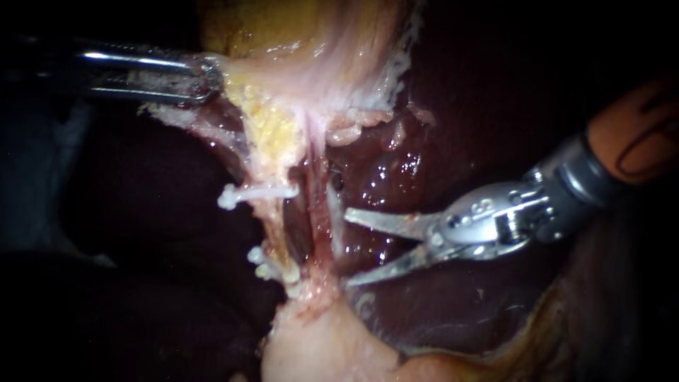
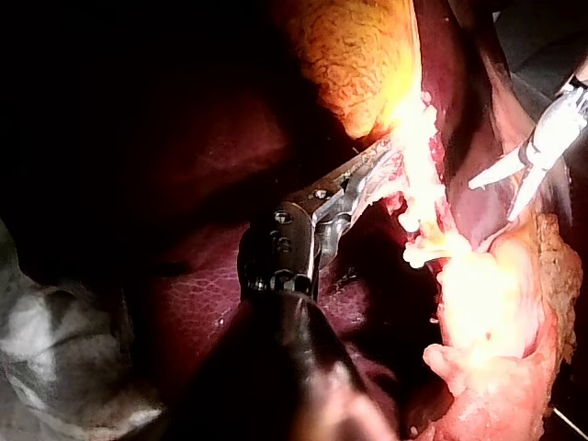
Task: Go to the cutting position left tube
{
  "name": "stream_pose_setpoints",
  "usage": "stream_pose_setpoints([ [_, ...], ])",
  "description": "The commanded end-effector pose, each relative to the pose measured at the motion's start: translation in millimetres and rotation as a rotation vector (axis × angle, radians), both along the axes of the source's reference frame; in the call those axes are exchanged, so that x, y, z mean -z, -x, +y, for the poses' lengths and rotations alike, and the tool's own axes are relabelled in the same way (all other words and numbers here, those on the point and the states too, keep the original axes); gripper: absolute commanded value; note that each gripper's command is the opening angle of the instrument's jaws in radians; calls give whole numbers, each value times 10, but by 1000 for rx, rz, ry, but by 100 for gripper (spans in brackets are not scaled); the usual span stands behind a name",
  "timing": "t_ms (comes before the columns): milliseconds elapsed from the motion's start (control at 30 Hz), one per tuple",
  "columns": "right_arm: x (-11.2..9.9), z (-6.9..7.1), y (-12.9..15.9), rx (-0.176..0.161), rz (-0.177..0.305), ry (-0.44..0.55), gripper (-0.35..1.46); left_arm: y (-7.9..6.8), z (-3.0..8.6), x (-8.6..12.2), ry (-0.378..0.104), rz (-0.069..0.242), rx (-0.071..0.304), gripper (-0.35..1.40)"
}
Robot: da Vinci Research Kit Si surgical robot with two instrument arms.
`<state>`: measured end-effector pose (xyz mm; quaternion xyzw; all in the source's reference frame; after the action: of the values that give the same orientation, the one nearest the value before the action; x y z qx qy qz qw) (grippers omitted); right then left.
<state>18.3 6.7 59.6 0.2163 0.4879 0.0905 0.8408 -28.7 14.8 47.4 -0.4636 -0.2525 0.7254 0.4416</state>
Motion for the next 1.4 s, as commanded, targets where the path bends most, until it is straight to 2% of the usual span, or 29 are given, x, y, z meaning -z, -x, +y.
stream_pose_setpoints([
  [33,-3,-1,-4,3,0,-5,145,0,0,0,0,1,1,-35],
  [233,-25,-5,-21,8,2,-32,145,1,-1,0,1,1,1,-35],
  [600,-61,9,-30,11,8,-73,145,3,-3,-2,2,3,3,-35],
  [767,-67,11,-43,17,24,-90,145,3,-3,-2,2,3,3,-35],
  [1033,-69,14,-74,34,99,-162,143,4,-3,-2,3,3,3,-35],
  [1400,-83,4,-116,32,111,-174,143,7,-4,-4,3,3,3,-35],
])
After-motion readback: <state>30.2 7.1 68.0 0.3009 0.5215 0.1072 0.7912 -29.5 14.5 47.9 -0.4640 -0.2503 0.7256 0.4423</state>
